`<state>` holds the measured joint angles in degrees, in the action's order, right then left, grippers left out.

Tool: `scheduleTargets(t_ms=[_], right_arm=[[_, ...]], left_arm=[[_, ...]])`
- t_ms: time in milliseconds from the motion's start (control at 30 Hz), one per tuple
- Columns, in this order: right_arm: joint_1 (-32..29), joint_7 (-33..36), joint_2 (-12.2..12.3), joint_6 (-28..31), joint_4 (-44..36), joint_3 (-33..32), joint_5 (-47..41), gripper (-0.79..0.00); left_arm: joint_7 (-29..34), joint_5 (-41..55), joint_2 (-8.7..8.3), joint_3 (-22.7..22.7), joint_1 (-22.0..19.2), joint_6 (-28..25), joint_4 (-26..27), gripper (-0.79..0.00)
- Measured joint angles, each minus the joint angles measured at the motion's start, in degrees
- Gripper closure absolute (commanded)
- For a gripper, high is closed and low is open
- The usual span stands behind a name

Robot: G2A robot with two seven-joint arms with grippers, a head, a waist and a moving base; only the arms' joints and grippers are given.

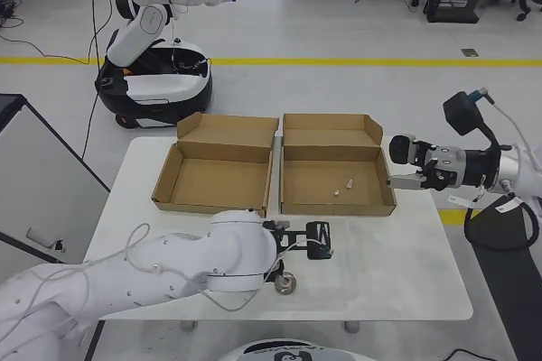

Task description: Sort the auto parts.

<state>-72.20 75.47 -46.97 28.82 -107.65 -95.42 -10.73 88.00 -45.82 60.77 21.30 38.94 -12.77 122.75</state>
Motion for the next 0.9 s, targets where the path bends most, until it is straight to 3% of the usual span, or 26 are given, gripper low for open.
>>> scheduleTargets(t_ms=[400, 600, 900], right_arm=[[0.0, 0.0, 0.0, 0.0, 0.0, 0.0, 0.0, -0.785], [0.0, 0.0, 0.0, 0.0, 0.0, 0.0, 0.0, -0.785], [0.0, 0.0, 0.0, 0.0, 0.0, 0.0, 0.0, -0.785]], left_arm=[[-0.1, 0.0, 0.05, -0.1, 0.0, 0.0, 0.0, -0.785], [-2.5, 0.6, -0.02, 0.6, 2.0, 0.4, 0.2, -0.785], [0.0, 4.2, 3.61, -3.6, -1.4, 4.1, -3.6, -0.785]])
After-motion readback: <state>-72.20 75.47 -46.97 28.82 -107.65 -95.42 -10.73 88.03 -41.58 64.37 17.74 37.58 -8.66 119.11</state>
